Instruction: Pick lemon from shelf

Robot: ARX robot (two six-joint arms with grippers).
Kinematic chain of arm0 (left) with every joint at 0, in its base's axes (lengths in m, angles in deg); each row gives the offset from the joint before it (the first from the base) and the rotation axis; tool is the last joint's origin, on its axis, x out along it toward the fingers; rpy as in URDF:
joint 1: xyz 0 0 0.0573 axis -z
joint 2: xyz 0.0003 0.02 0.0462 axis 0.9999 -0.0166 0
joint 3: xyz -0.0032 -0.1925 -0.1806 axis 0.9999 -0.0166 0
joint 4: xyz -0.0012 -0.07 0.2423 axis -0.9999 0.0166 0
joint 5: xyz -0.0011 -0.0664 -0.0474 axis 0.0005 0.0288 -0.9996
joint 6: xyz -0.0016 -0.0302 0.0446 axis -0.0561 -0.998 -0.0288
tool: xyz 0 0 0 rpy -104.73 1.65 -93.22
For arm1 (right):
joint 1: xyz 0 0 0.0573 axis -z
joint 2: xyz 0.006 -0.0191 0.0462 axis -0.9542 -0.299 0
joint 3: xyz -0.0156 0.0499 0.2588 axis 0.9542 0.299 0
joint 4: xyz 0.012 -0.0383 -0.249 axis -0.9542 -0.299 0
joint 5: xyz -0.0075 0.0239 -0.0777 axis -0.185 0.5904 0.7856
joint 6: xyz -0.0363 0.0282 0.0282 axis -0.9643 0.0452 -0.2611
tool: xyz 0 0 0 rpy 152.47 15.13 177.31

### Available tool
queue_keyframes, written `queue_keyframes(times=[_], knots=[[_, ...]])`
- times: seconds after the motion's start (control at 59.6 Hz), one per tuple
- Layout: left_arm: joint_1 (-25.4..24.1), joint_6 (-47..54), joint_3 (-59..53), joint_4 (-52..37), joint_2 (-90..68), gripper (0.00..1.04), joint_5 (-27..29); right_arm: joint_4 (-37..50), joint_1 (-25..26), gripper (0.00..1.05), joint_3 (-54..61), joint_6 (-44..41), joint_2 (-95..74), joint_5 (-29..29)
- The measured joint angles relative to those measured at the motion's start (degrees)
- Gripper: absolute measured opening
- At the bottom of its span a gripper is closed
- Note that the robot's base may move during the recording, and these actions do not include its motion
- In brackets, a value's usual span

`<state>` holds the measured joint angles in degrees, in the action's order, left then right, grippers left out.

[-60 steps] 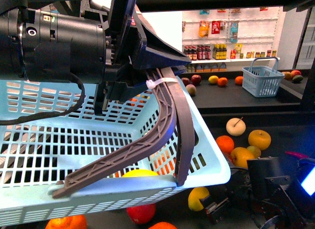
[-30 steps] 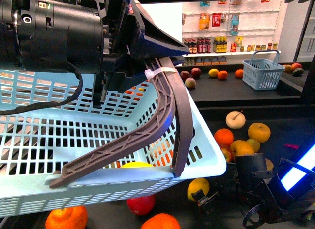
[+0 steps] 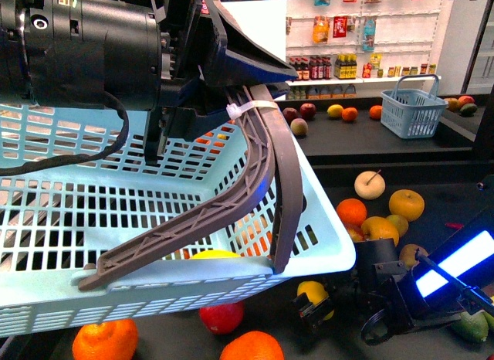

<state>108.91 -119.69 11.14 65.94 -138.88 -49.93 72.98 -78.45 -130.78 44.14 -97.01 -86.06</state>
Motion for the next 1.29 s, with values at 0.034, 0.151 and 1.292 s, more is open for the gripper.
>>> queue_keyframes(times=[0.034, 0.151, 1.292], knots=[[0.0, 0.0, 0.0, 0.0, 0.0, 0.09, -0.09, -0.07, 0.02, 1.02, -0.35, 0.02, -0.15, 0.0], [0.0, 0.0, 0.0, 0.0, 0.0, 0.09, -0.13, -0.44, 0.2, 0.88, -0.9, 0.02, -0.26, -0.81], [0.02, 0.0, 0.0, 0.0, 0.0, 0.09, -0.13, 22.4, 4.74, 0.47, 58.55, 19.71, 65.46, -9.09]])
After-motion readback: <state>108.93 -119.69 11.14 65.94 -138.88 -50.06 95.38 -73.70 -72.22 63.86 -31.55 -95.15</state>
